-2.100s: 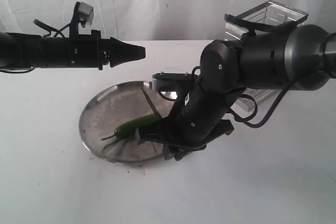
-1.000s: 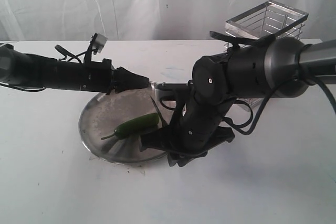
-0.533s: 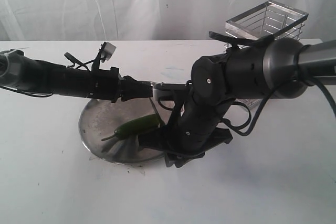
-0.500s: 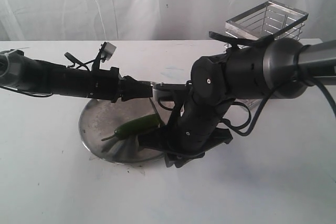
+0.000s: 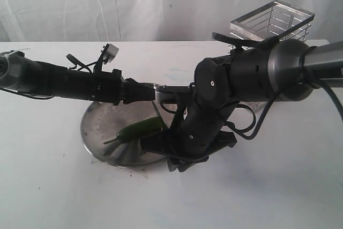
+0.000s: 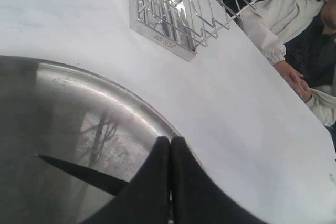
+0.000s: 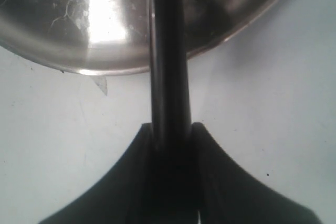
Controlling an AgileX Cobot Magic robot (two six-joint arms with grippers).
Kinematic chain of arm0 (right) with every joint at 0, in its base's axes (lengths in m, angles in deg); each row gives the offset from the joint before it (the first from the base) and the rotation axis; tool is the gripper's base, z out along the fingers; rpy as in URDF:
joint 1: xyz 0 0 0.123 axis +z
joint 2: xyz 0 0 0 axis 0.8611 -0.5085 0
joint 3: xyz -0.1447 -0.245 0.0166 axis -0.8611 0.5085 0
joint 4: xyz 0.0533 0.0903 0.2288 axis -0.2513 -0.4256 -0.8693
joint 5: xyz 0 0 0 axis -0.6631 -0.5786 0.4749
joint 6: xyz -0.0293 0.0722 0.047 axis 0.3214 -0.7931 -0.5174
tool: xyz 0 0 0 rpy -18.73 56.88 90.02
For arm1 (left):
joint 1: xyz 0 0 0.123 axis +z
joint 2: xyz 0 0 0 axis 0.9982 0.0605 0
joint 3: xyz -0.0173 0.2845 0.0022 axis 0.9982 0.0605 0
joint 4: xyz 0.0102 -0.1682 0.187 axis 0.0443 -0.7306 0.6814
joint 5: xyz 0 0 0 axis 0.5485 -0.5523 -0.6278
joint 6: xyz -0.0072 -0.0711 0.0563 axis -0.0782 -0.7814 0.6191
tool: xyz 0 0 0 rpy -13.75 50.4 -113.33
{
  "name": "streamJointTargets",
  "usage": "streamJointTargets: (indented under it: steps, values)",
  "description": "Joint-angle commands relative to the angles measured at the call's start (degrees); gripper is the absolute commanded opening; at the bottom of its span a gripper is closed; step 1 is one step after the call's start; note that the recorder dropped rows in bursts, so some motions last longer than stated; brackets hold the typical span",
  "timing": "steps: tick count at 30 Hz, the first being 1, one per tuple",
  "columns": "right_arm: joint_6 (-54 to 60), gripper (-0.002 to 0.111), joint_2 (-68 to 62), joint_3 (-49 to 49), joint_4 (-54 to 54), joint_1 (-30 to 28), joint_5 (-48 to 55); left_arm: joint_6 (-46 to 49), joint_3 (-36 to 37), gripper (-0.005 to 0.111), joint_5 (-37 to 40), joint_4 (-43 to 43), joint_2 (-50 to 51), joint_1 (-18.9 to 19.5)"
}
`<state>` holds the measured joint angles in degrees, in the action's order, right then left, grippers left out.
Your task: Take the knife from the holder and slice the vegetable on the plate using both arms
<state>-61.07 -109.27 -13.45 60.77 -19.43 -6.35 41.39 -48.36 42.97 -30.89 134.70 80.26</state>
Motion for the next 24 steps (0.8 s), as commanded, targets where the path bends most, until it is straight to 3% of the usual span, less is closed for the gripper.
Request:
streamJointTargets:
  steps: [1,24]
  values:
    - [0.3,0.000,0.2,-0.2,-0.2,0.0,0.3,0.6,0.4,0.000,0.2,0.0,0.1,-0.1]
    - [0.3,0.000,0.2,-0.2,-0.1,0.0,1.2,1.7,-0.4,0.000,1.1,-1.0,3.5,-0.1]
